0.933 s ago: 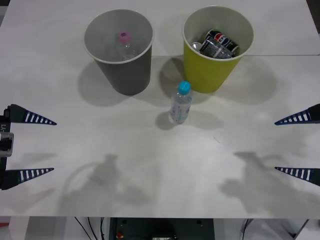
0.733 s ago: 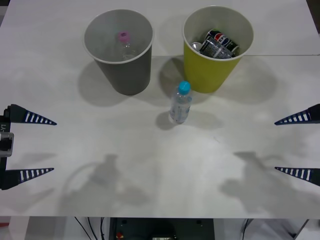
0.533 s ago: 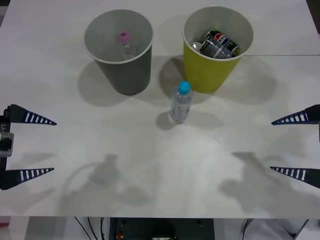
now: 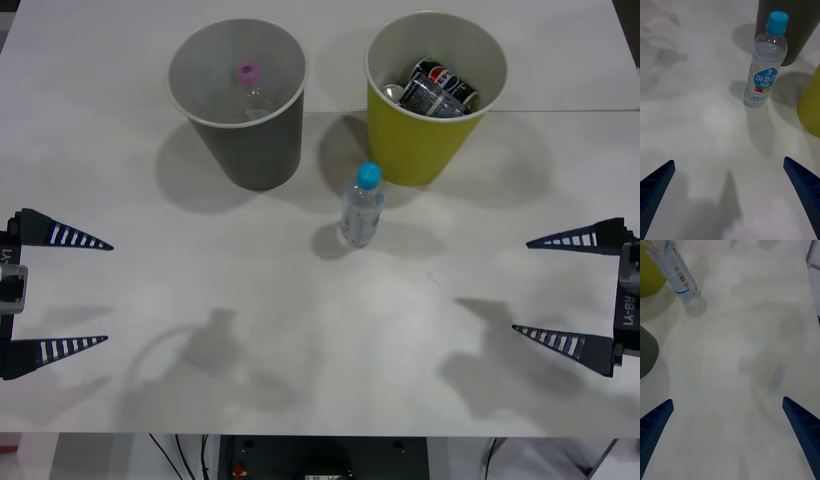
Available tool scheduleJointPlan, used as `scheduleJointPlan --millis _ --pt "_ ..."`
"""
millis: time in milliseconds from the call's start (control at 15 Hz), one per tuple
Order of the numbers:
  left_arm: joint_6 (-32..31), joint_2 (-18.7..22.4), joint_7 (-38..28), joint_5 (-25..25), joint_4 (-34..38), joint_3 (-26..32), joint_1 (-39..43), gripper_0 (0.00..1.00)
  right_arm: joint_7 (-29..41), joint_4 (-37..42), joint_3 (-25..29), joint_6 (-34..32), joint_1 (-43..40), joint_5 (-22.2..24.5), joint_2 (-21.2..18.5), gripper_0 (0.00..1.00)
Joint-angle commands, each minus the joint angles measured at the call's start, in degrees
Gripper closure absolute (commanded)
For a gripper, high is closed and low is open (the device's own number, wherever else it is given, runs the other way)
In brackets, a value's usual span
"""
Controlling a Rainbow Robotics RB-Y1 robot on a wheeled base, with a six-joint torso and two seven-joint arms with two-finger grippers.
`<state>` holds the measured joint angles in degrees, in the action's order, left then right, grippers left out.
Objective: Put the can into the green bin and the plastic bottle into the gray bin
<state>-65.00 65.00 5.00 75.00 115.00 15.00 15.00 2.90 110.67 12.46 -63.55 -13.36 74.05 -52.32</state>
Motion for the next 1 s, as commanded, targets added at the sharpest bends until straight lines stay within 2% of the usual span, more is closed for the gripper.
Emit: scheduleJointPlan --millis 67,200,333,1000 --pt "0.0 0.0 0.0 0.0 0.0 0.0 0.0 0.0 -0.7 -3.8 -4.2 2.6 1.2 -2.4 3.0 0.0" --pt "0.0 0.0 0.0 0.0 0.0 0.0 0.0 0.0 -1.8 -7.7 -7.5 4.0 2.8 -5.6 5.0 0.0" --pt "0.0 0.0 0.0 0.0 0.0 0.0 0.0 0.0 -2.9 -10.5 -8.8 4.2 4.1 -6.8 7.5 0.0" --pt "0.0 0.0 0.0 0.0 0.0 0.0 0.0 0.0 -8.5 -23.5 -12.0 5.0 13.1 -6.9 20.0 0.0"
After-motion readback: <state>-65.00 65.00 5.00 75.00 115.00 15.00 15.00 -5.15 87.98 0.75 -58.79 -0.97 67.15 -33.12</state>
